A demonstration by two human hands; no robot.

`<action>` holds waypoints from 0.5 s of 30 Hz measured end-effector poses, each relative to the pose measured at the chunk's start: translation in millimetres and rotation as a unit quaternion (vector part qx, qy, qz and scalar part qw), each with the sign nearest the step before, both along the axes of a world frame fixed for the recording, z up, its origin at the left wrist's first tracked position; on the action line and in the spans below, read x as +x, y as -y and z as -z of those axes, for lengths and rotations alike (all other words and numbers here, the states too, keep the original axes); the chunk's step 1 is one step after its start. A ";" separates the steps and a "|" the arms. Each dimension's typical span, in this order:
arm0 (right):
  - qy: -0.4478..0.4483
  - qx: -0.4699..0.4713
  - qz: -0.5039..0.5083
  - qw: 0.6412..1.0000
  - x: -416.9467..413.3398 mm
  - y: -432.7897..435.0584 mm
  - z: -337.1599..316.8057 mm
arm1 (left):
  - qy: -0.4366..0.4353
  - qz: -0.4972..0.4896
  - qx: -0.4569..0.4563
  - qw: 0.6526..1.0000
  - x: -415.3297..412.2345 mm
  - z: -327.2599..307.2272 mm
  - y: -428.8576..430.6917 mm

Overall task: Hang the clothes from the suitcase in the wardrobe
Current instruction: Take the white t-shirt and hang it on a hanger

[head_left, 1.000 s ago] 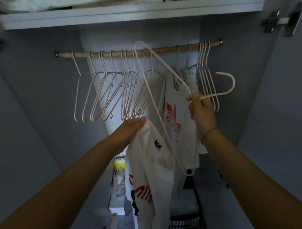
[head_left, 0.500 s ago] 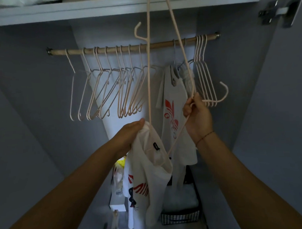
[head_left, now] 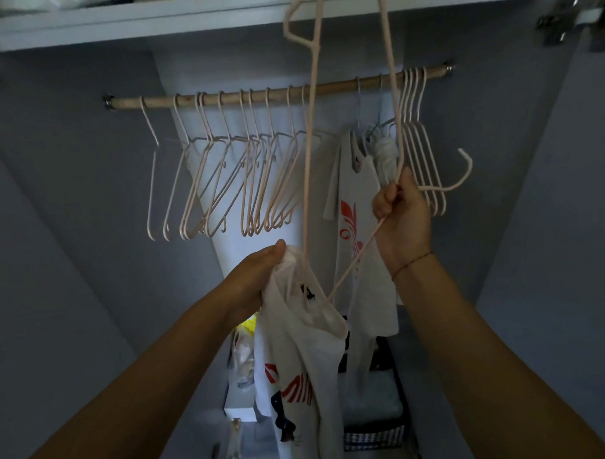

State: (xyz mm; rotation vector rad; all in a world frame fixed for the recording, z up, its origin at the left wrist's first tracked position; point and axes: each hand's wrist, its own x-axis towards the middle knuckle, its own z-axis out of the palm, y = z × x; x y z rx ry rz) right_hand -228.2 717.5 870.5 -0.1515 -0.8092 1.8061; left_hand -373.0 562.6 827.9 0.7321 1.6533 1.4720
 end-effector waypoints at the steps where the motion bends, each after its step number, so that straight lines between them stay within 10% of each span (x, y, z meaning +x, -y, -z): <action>1: 0.017 0.007 0.005 1.000 -1.1 0.6 4.0 | 0.006 0.002 0.001 1.000 0.6 0.3 -0.4; 15: 0.320 0.145 -0.026 0.936 11.2 -0.8 108.3 | 0.012 -0.097 0.118 0.988 -19.8 -18.2 7.5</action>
